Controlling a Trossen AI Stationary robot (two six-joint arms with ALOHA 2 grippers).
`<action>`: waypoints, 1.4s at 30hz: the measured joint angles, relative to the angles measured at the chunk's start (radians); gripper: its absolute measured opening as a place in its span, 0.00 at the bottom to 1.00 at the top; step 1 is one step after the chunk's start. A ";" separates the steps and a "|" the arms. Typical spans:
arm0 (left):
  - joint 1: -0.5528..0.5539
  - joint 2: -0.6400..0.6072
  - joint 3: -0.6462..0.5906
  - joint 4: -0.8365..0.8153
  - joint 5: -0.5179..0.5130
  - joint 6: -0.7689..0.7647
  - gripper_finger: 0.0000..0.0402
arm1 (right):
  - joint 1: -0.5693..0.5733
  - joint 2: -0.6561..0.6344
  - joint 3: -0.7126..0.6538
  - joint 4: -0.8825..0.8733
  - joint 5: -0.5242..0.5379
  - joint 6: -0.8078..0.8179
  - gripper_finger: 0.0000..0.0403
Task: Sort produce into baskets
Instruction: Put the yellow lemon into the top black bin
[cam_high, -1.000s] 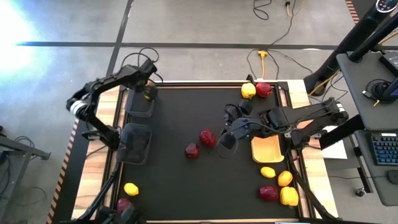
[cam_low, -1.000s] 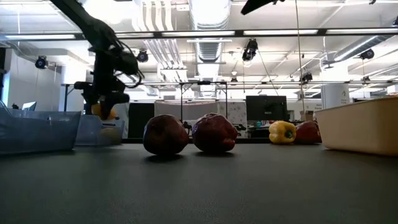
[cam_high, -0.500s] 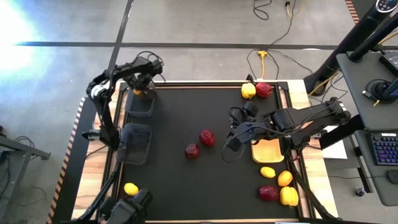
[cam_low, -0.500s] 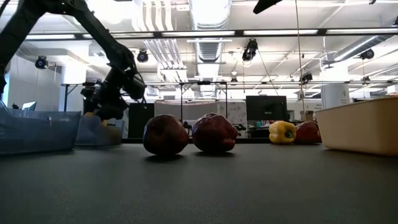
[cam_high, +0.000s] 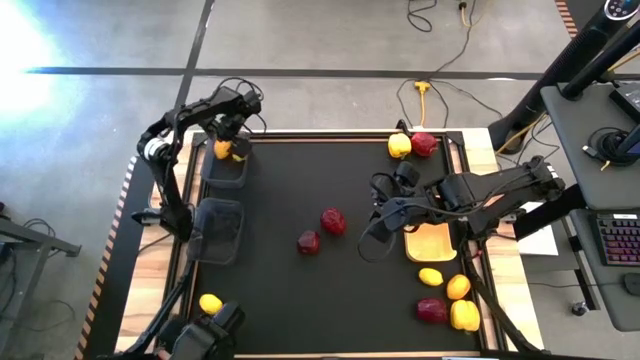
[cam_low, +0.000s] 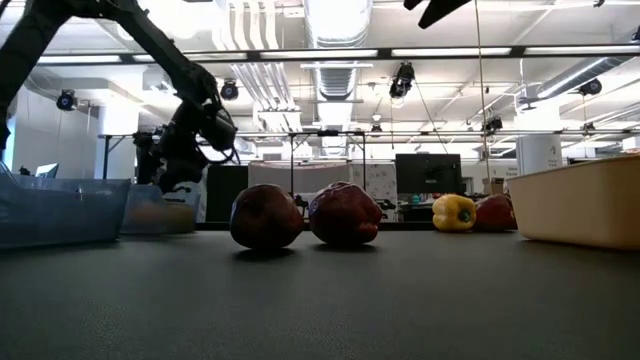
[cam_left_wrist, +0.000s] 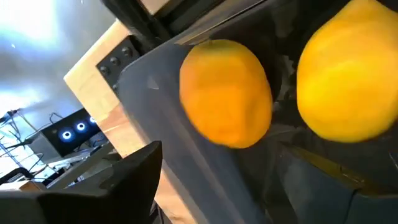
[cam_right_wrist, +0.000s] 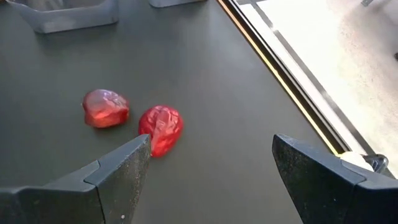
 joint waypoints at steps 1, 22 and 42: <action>-0.001 -0.018 0.000 -0.001 0.008 0.000 0.72 | 0.000 0.000 0.000 0.001 0.000 0.001 0.81; -0.397 -0.820 -0.506 0.979 0.840 -0.069 0.69 | 0.226 0.011 -0.158 -0.280 -0.834 0.809 0.81; -0.468 -0.970 -0.629 0.958 0.836 -0.007 0.69 | 0.663 0.074 -0.456 -0.087 -0.470 1.075 0.81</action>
